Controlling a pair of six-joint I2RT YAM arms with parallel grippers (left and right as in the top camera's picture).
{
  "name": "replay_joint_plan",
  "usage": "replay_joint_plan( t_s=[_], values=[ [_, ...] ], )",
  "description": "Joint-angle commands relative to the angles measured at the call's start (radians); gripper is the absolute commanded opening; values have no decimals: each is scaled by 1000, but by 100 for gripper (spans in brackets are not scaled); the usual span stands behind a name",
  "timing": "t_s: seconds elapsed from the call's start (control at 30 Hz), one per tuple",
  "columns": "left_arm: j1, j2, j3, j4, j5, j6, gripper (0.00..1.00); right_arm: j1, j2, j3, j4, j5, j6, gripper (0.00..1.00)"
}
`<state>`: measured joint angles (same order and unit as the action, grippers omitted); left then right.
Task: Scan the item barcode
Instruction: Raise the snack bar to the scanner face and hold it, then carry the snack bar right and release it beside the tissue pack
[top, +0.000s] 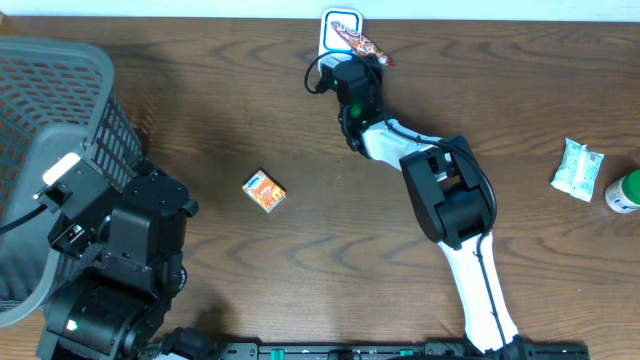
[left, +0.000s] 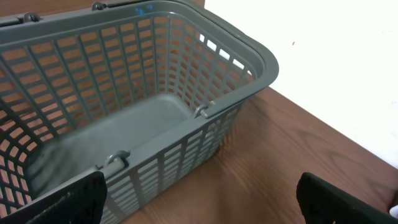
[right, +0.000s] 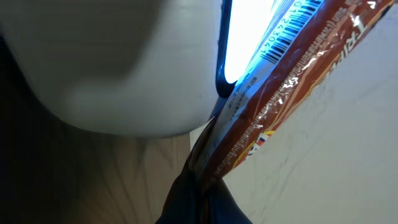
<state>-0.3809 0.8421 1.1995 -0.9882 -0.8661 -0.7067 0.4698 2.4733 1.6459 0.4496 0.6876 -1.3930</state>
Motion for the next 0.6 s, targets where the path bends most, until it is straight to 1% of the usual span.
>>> replay_joint_plan(
  t_s=[0.0, 0.1, 0.17, 0.27, 0.33, 0.43, 0.57],
  values=[
    [5, 0, 15, -3, -9, -5, 98, 16, -20, 15, -29, -23, -21, 1],
    [5, 0, 15, -3, -9, -5, 98, 16, -81, 14, -81, -1, 16, 1],
    [5, 0, 15, -3, -9, -5, 98, 16, -140, 14, -149, 19, 67, 1],
    [5, 0, 15, -3, -9, -5, 98, 13, -250, 14, -296, 61, 168, 1],
    [5, 0, 15, -3, -9, -5, 98, 5, -323, 14, -403, 97, 267, 1],
    [5, 0, 15, -3, -9, -5, 98, -21, -424, 14, -621, 104, 444, 1],
    [5, 0, 15, -3, -9, -5, 98, -98, -513, 14, -887, 95, 708, 1]
  ],
)
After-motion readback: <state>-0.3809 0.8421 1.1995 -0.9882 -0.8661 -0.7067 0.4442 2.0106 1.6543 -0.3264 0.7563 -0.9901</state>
